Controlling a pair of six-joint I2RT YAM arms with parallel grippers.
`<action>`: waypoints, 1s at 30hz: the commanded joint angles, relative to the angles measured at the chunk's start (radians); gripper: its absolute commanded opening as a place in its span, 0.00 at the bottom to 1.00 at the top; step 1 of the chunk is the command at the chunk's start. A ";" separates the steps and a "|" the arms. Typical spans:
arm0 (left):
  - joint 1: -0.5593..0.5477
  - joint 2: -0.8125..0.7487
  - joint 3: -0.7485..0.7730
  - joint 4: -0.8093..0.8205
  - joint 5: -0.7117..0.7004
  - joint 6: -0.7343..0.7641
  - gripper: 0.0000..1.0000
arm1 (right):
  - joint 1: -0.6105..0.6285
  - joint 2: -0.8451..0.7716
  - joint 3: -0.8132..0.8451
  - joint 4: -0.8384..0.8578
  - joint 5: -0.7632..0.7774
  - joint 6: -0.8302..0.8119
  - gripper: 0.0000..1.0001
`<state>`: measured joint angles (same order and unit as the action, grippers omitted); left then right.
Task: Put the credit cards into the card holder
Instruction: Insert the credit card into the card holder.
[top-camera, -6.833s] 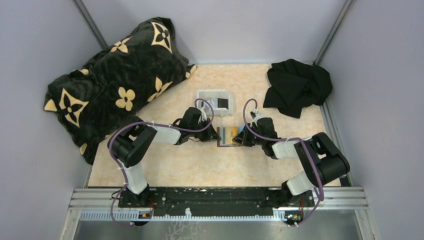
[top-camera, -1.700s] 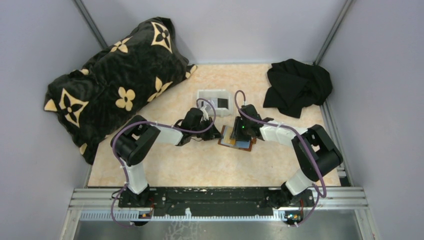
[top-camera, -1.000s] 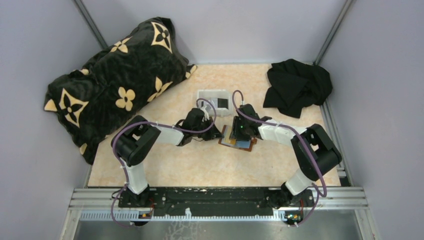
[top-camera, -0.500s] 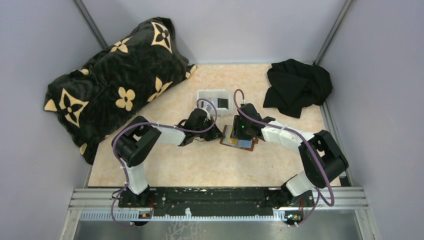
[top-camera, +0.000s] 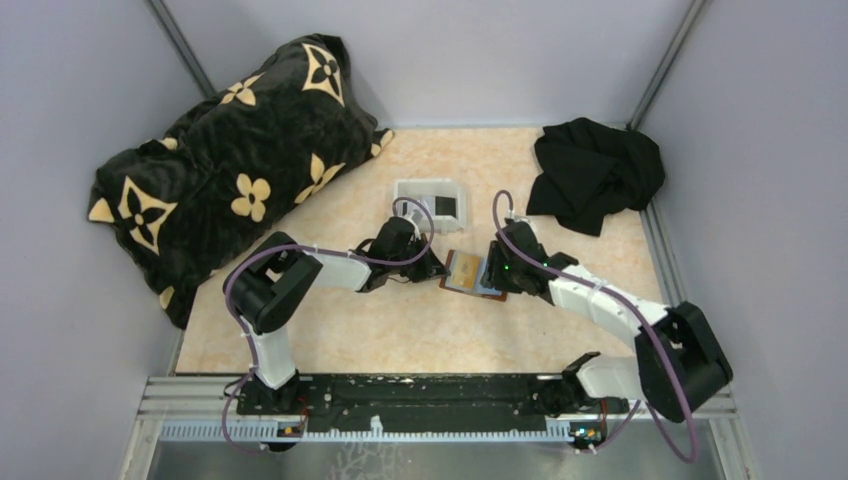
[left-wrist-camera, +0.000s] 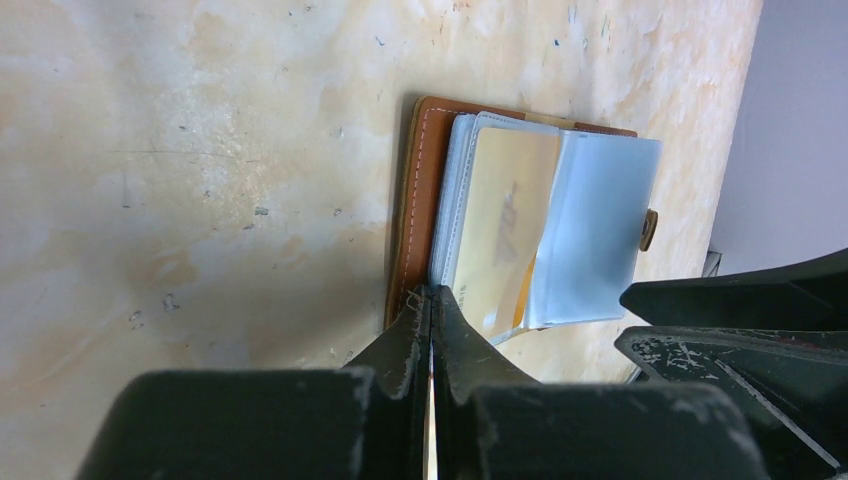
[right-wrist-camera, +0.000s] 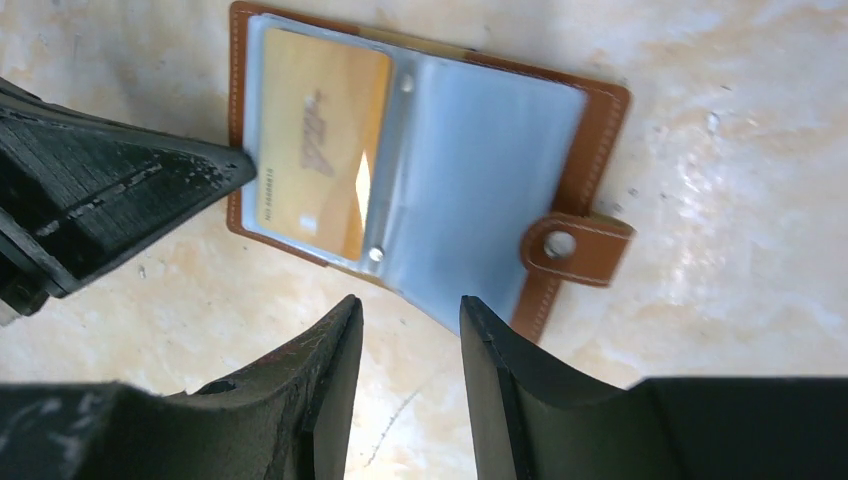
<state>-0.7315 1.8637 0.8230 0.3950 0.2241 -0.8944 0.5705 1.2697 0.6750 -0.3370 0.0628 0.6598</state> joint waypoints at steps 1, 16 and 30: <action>-0.008 0.047 -0.023 -0.157 -0.058 0.025 0.02 | -0.023 -0.115 -0.052 0.001 0.032 0.025 0.42; -0.008 0.059 -0.025 -0.157 -0.049 0.028 0.02 | -0.079 -0.283 -0.224 0.021 -0.006 0.104 0.53; -0.008 0.070 -0.021 -0.163 -0.045 0.032 0.02 | -0.116 -0.377 -0.351 0.219 -0.068 0.155 0.54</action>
<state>-0.7315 1.8694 0.8284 0.3939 0.2276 -0.8974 0.4641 0.9691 0.3393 -0.2043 0.0128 0.7872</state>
